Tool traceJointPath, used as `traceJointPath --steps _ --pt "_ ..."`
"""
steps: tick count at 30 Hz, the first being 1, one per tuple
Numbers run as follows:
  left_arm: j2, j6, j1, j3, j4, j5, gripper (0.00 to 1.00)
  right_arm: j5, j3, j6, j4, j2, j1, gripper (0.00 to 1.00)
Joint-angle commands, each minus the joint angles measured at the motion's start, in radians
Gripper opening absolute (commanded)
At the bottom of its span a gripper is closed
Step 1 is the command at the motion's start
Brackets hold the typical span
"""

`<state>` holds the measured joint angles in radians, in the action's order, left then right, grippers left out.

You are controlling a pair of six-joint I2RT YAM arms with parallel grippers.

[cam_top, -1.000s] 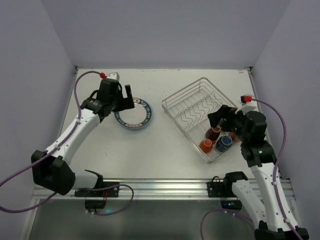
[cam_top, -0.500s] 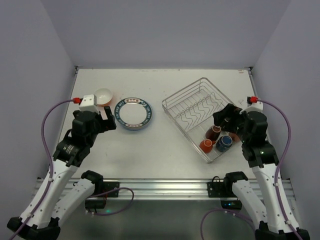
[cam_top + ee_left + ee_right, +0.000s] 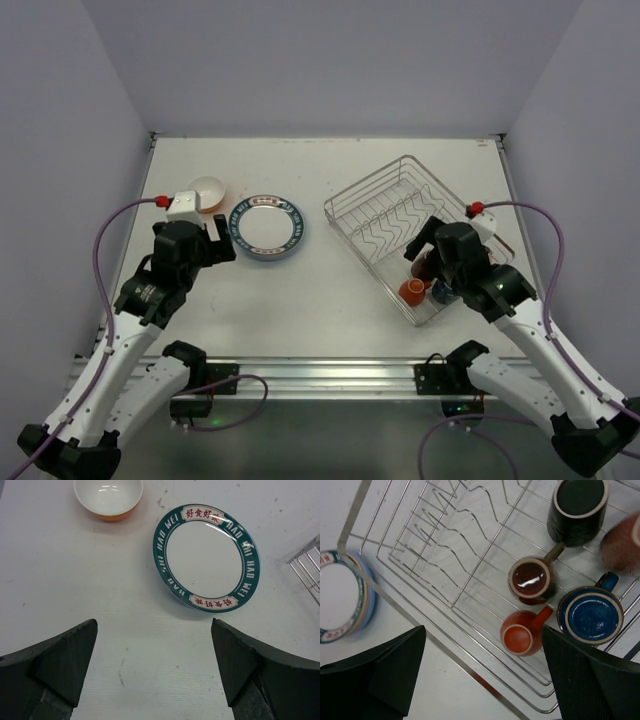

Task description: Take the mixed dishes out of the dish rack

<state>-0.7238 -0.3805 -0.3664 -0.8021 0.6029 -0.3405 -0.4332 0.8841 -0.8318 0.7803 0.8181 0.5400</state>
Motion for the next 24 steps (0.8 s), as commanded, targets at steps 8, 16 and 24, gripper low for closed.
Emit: traceJointPath --steps 8,16,24 --pt "0.026 0.000 0.004 -0.003 -0.045 -0.008 1.00 -0.105 -0.064 -0.585 0.160 -0.183 0.006 0.99" --pt "0.015 -0.006 0.004 -0.005 -0.035 -0.029 1.00 -0.052 0.021 -0.671 0.304 0.055 0.026 0.99" --pt "0.011 -0.008 0.003 -0.003 -0.035 -0.025 1.00 -0.076 -0.030 -0.670 0.197 0.165 0.040 0.97"
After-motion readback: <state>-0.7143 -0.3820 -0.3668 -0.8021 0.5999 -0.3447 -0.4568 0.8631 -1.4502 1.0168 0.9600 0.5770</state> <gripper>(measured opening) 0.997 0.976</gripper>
